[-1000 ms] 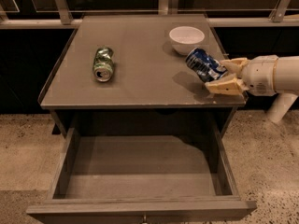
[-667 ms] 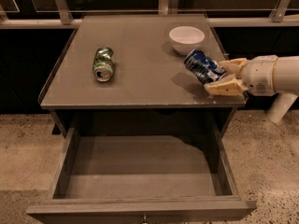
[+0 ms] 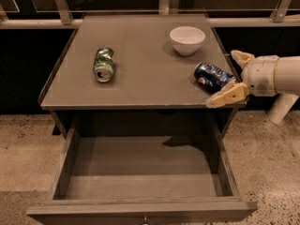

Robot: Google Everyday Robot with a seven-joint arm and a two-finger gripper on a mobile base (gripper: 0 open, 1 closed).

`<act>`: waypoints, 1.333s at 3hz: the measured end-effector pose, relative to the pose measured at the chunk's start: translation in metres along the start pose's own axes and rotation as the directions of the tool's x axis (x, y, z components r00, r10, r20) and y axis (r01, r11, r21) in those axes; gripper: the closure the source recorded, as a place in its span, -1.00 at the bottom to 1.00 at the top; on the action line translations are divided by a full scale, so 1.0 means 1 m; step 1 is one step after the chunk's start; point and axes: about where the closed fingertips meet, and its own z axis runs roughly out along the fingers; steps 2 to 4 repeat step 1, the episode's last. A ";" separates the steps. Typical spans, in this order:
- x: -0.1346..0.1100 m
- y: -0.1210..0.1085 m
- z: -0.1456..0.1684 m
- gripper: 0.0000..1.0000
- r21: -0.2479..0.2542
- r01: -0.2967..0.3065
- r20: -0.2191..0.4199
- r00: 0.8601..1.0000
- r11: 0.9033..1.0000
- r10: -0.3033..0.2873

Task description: Pick pepsi can from top drawer and place on counter

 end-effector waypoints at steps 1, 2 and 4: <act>0.000 0.000 0.000 -1.00 0.000 0.000 0.000 1.000 1.000 0.000; 0.000 0.000 0.000 -1.00 0.000 0.000 0.000 1.000 1.000 0.000; 0.000 0.000 0.000 -1.00 0.000 0.000 0.000 1.000 1.000 0.000</act>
Offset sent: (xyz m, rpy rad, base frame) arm 0.0000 0.0000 0.0000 0.0000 0.0000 0.0000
